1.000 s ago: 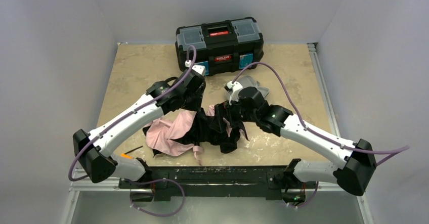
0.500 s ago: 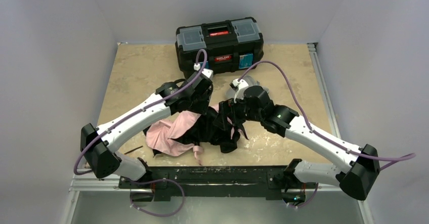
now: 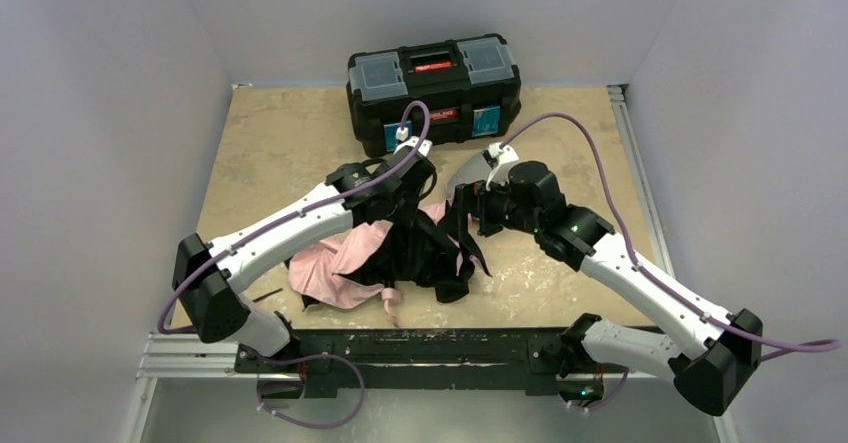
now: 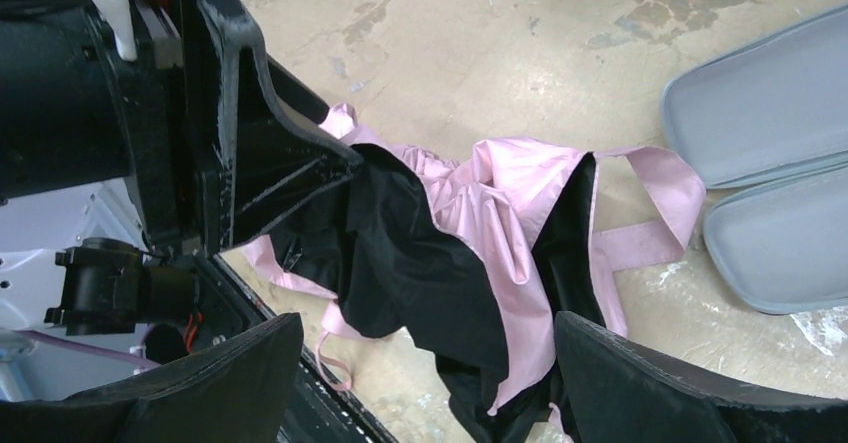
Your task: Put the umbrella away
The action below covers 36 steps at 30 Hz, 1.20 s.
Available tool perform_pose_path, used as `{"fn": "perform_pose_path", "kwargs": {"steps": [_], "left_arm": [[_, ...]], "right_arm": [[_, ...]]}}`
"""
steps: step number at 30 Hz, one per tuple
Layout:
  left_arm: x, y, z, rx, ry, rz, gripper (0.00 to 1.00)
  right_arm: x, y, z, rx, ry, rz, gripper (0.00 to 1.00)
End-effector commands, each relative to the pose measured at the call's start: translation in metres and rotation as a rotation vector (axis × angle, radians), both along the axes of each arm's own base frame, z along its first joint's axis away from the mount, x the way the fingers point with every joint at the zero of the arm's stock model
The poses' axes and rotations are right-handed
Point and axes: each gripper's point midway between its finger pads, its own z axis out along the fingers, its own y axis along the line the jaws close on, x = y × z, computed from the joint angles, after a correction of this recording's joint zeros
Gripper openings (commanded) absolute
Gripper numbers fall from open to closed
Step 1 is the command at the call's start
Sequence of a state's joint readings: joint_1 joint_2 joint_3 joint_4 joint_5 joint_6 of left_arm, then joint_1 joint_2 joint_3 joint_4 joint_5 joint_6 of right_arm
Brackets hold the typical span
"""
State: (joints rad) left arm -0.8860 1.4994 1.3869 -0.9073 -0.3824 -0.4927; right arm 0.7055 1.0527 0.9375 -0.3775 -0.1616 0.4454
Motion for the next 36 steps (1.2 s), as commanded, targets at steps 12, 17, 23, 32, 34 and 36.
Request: {"fn": "perform_pose_path", "kwargs": {"steps": [12, 17, 23, 32, 34, 36], "left_arm": [[0.023, -0.002, 0.009, 0.044, -0.079, 0.043, 0.14], [0.01, -0.013, 0.02, -0.062, -0.07, -0.016, 0.0], [-0.039, 0.007, 0.058, -0.247, -0.063, -0.04, 0.0], [-0.115, 0.045, 0.0, -0.283, 0.094, -0.091, 0.0], [-0.127, 0.052, -0.019, -0.285, 0.136, -0.076, 0.0], [-0.133, 0.06, -0.039, -0.272, 0.169, -0.027, 0.0]], "right_arm": [[-0.003, 0.0, 0.002, 0.022, -0.002, 0.011, 0.99], [0.002, -0.003, 0.002, 0.025, 0.001, -0.019, 0.99], [0.024, -0.011, -0.004, 0.015, 0.045, -0.152, 0.99], [0.046, -0.003, -0.018, 0.025, 0.109, -0.219, 0.98], [0.05, 0.007, -0.015, 0.042, 0.092, -0.179, 0.95], [0.053, 0.018, -0.012, 0.054, 0.072, -0.12, 0.9]]}}
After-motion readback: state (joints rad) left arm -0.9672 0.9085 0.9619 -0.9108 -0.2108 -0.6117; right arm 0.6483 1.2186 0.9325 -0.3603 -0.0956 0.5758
